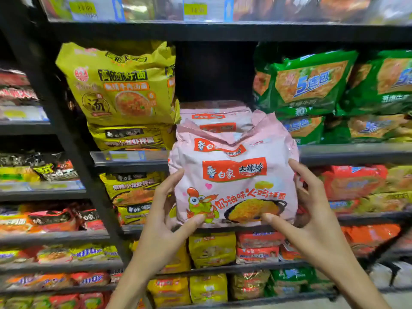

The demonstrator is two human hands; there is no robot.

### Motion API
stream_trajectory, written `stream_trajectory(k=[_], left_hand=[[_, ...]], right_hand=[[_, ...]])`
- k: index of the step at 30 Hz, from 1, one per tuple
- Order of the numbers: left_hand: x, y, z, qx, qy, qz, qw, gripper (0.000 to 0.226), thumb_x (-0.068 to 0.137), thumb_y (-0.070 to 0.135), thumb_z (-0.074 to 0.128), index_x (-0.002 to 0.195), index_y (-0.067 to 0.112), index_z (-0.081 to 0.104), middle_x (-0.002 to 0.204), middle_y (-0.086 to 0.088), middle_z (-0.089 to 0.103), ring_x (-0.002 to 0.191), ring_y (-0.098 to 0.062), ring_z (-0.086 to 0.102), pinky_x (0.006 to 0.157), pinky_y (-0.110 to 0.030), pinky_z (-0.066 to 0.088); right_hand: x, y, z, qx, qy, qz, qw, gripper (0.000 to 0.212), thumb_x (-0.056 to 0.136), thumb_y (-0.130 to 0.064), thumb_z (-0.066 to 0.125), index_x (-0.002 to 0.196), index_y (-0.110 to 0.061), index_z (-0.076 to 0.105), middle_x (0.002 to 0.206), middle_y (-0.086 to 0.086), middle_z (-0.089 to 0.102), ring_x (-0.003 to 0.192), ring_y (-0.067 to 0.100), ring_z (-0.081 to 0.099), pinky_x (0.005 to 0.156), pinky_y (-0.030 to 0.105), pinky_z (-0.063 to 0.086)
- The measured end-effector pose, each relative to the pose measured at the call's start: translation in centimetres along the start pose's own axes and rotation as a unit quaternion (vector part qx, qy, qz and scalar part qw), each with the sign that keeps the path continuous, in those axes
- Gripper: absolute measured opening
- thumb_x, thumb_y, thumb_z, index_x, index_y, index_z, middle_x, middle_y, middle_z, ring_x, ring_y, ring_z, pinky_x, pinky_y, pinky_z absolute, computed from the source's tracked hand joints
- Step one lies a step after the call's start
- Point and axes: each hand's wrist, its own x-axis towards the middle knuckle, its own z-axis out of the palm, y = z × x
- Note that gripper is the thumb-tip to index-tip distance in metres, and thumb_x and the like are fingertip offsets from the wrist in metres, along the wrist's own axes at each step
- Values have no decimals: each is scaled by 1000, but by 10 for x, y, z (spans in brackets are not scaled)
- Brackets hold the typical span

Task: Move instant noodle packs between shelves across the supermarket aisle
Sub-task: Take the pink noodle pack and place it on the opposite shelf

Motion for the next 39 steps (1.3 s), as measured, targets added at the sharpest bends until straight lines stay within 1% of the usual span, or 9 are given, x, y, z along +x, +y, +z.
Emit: stream_trajectory(k=[5, 11, 20, 23, 25, 27, 31, 35, 39], left_hand=[[59, 22, 0, 58, 11, 77, 995, 79, 82, 23, 81, 136, 65, 41, 147, 5, 50, 120, -10, 60, 89, -26, 59], [125, 31, -2, 89, 33, 162, 982, 80, 86, 20, 75, 145, 54, 33, 160, 5, 39, 147, -26, 42, 113, -56, 44], [163, 3, 19, 208, 116, 225, 945, 93, 91, 5, 59, 151, 60, 12, 160, 11, 29, 141, -37, 43, 115, -54, 40], [171, -7, 22, 215, 107, 237, 942, 104, 91, -9, 55, 151, 62, 8, 163, 25, 24, 150, -15, 37, 114, -27, 44], [179, -16, 23, 222, 106, 224, 943, 115, 90, -21, 55, 150, 64, 6, 164, 7, 30, 148, -21, 40, 107, -10, 41], [184, -24, 24, 233, 109, 213, 943, 119, 88, -26, 55, 150, 63, 5, 161, -9, 32, 148, -28, 41, 107, -8, 38], [186, -29, 25, 234, 109, 209, 943, 105, 87, -28, 54, 151, 43, 9, 153, 8, 35, 139, 12, 40, 104, -3, 37], [187, -37, 28, 234, 124, 191, 945, 98, 89, -24, 55, 149, 40, 10, 145, 48, 31, 130, 22, 41, 101, -3, 38], [187, -35, 29, 253, 137, 181, 941, 97, 92, -19, 57, 150, 43, 11, 152, 39, 26, 138, 21, 31, 109, -4, 31]], right_hand=[[53, -12, -8, 41, 23, -78, 996, 94, 72, -29, 82, 142, -63, 29, 140, -27, 54, 132, 3, 53, 96, 44, 55], [120, -20, -8, -6, 63, -205, 977, 104, 75, 0, 84, 143, -55, 28, 139, -47, 38, 117, -5, 59, 95, 30, 54], [193, 18, 6, -42, 98, -257, 960, 124, 70, 13, 78, 142, -68, 18, 133, -21, 54, 80, 11, 62, 74, 50, 59], [204, 34, 20, -31, 123, -283, 951, 118, 75, -3, 85, 144, -68, 15, 141, -38, 43, 103, 25, 69, 82, 46, 59], [211, 43, 30, -31, 148, -278, 949, 121, 74, 2, 85, 144, -68, 15, 137, -27, 49, 98, 32, 72, 78, 50, 60], [215, 51, 36, -25, 159, -278, 947, 120, 73, 7, 84, 146, -61, 18, 137, -11, 54, 100, 27, 70, 78, 49, 59], [222, 61, 37, -63, 145, -277, 948, 116, 74, 8, 83, 147, -50, 15, 119, 15, 66, 80, 33, 70, 64, 49, 58], [220, 65, 39, -108, 142, -266, 947, 119, 66, 15, 82, 146, -43, 16, 130, 14, 64, 70, 30, 66, 57, 28, 49], [217, 68, 42, -75, 134, -254, 955, 111, 74, 7, 81, 147, -44, 16, 133, 11, 63, 69, 14, 59, 59, 28, 43]])
